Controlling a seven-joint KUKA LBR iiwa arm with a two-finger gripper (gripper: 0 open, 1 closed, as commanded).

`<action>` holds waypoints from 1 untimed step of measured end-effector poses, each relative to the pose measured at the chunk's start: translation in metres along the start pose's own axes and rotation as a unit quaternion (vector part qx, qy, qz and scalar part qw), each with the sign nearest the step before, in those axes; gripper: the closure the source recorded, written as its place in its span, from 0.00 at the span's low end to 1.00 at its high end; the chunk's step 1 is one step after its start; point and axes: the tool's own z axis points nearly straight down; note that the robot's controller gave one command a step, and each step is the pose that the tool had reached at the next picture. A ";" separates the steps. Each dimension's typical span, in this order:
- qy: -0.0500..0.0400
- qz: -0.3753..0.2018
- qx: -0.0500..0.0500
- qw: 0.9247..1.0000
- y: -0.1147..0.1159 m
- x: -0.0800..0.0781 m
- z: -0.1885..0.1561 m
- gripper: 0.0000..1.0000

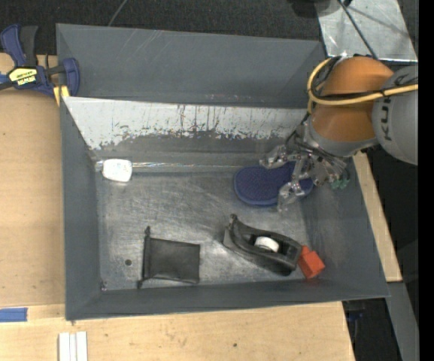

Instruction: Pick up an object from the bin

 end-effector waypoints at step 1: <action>-0.001 0.000 0.005 1.000 -0.001 -0.004 -0.109 1.00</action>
Offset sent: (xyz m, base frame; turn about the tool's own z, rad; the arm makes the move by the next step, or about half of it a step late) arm 0.0001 0.0000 0.1032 0.0000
